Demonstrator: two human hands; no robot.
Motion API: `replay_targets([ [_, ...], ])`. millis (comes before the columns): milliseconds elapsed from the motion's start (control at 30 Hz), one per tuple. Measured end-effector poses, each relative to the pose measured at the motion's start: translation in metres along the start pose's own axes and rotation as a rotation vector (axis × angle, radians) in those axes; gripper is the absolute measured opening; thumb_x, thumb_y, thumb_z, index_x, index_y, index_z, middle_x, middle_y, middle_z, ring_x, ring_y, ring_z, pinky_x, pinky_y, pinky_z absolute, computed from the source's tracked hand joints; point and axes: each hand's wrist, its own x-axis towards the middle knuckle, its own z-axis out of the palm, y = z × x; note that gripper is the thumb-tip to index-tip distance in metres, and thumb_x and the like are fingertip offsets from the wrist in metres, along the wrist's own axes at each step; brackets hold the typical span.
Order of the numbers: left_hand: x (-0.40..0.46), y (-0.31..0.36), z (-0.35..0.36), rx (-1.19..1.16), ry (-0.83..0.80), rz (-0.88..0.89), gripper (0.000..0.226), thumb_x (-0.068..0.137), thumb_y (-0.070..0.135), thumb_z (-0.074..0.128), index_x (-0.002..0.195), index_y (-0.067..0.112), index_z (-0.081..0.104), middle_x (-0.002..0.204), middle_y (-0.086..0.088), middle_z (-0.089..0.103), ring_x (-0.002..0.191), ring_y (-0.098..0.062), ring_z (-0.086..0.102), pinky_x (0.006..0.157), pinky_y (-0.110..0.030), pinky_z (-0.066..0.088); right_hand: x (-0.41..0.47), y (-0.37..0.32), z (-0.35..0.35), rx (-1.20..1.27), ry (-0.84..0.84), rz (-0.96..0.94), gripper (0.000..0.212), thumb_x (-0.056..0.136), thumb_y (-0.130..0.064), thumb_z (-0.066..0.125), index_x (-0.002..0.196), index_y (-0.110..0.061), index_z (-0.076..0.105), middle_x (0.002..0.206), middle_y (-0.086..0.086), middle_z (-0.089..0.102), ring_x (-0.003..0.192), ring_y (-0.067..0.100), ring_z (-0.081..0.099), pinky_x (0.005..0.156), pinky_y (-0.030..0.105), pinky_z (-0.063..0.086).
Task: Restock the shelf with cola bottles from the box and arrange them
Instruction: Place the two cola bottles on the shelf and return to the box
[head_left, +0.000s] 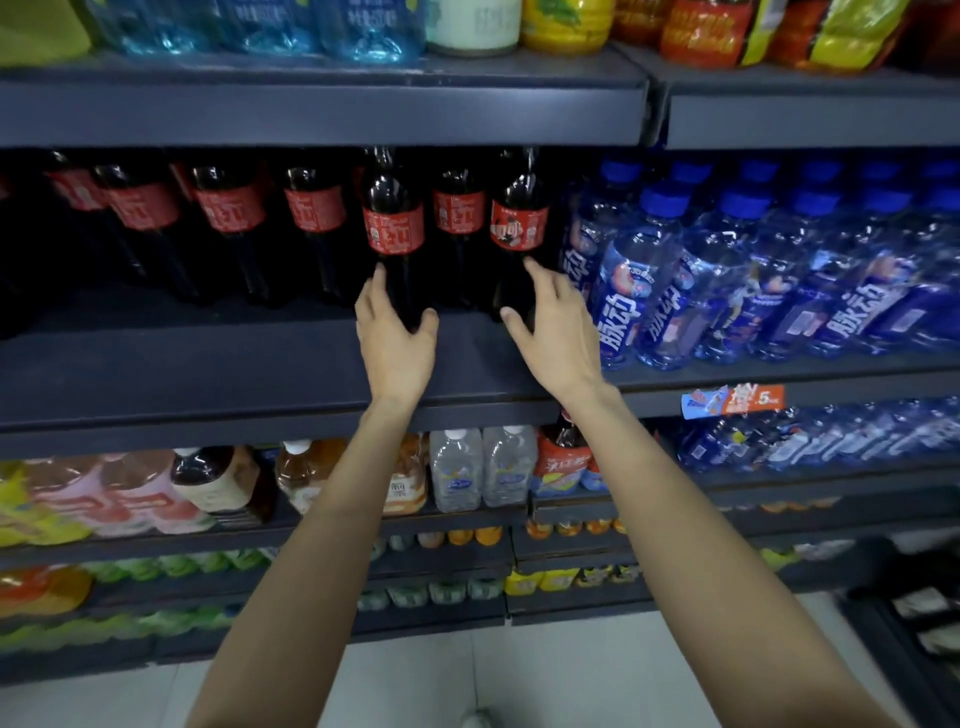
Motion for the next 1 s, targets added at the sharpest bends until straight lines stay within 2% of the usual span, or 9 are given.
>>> replay_targets([
  [133, -0.058, 0.029, -0.007, 0.059, -0.087, 0.106, 0.045, 0.092, 0.024, 0.057, 0.135, 0.020, 0.048, 0.133, 0.003, 0.053, 0.119, -0.010, 0.052, 0.104, -0.033, 0.041, -0.046, 0.010, -0.043, -0.101, -0.027, -0.057, 0.041, 0.097, -0.037, 0.046, 0.133, -0.018, 0.046, 0.114, 0.006, 0.065, 0.099, 0.028, 0.063, 0.074, 0.037, 0.048],
  [267, -0.138, 0.060, -0.003, -0.036, -0.170, 0.311, 0.029, 0.094, 0.024, 0.055, 0.122, 0.017, 0.059, 0.105, 0.009, 0.065, 0.096, -0.001, 0.061, 0.090, -0.029, 0.051, -0.127, 0.038, -0.086, -0.031, 0.178, -0.151, 0.026, 0.094, -0.031, 0.050, 0.107, -0.012, 0.062, 0.087, 0.002, 0.070, 0.079, 0.023, 0.068, 0.058, 0.034, 0.052],
  [367, -0.213, 0.075, 0.020, -0.160, -0.183, 0.536, 0.026, 0.096, 0.018, 0.052, 0.121, 0.014, 0.057, 0.105, 0.006, 0.060, 0.099, -0.012, 0.061, 0.087, -0.033, 0.050, -0.212, 0.073, -0.121, 0.017, 0.372, -0.187, 0.019, 0.094, -0.018, 0.054, 0.103, -0.006, 0.066, 0.095, 0.005, 0.070, 0.084, 0.020, 0.067, 0.067, 0.032, 0.054],
  [433, -0.270, 0.079, 0.044, -0.248, -0.237, 0.568, 0.024, 0.096, 0.016, 0.050, 0.119, 0.013, 0.057, 0.104, 0.010, 0.059, 0.098, -0.014, 0.060, 0.087, -0.033, 0.049, -0.277, 0.103, -0.144, 0.041, 0.394, -0.130, 0.018, 0.092, -0.012, 0.057, 0.105, -0.004, 0.067, 0.103, 0.006, 0.069, 0.090, 0.023, 0.066, 0.076, 0.031, 0.053],
  [567, -0.383, 0.078, 0.102, -0.257, -0.575, 0.432, 0.024, 0.095, 0.024, 0.049, 0.114, 0.017, 0.061, 0.102, 0.010, 0.063, 0.097, -0.011, 0.061, 0.086, -0.027, 0.048, -0.416, 0.160, -0.187, 0.039, 0.311, 0.185, 0.020, 0.091, -0.015, 0.058, 0.109, -0.008, 0.064, 0.105, 0.002, 0.068, 0.095, 0.020, 0.063, 0.083, 0.025, 0.047],
  [667, -0.461, 0.076, 0.155, -0.084, -0.923, 0.520, 0.029, 0.091, 0.029, 0.050, 0.112, 0.015, 0.063, 0.103, 0.005, 0.065, 0.100, -0.016, 0.058, 0.090, -0.019, 0.041, -0.516, 0.195, -0.225, 0.027, 0.120, 0.537, 0.031, 0.092, -0.022, 0.058, 0.123, -0.022, 0.054, 0.104, -0.007, 0.067, 0.094, 0.008, 0.062, 0.075, 0.021, 0.046],
  [800, -0.561, 0.083, 0.226, 0.148, -1.432, 0.535, 0.030, 0.090, 0.021, 0.060, 0.120, 0.017, 0.061, 0.111, 0.004, 0.065, 0.106, -0.019, 0.058, 0.094, -0.028, 0.042, -0.635, 0.238, -0.269, 0.015, -0.099, 0.959, 0.037, 0.093, -0.027, 0.054, 0.129, -0.029, 0.047, 0.102, -0.010, 0.067, 0.091, 0.011, 0.064, 0.072, 0.025, 0.044],
  [900, -0.635, 0.091, 0.271, 0.344, -1.748, 0.513, 0.033, 0.091, 0.020, 0.060, 0.123, 0.017, 0.059, 0.114, 0.002, 0.065, 0.106, -0.017, 0.060, 0.090, -0.026, 0.045, -0.713, 0.266, -0.298, 0.051, -0.064, 1.237, 0.032, 0.091, -0.027, 0.054, 0.122, -0.031, 0.051, 0.100, -0.011, 0.067, 0.092, 0.012, 0.064, 0.077, 0.029, 0.048],
  [1000, -0.707, 0.096, 0.312, 0.473, -1.923, 0.508, 0.028, 0.089, 0.019, 0.061, 0.117, 0.017, 0.063, 0.111, 0.000, 0.067, 0.103, -0.018, 0.063, 0.089, -0.024, 0.046, -0.785, 0.292, -0.328, 0.101, 0.070, 1.463, 0.029, 0.089, -0.023, 0.058, 0.119, -0.024, 0.056, 0.098, -0.004, 0.068, 0.091, 0.016, 0.064, 0.077, 0.029, 0.047],
])
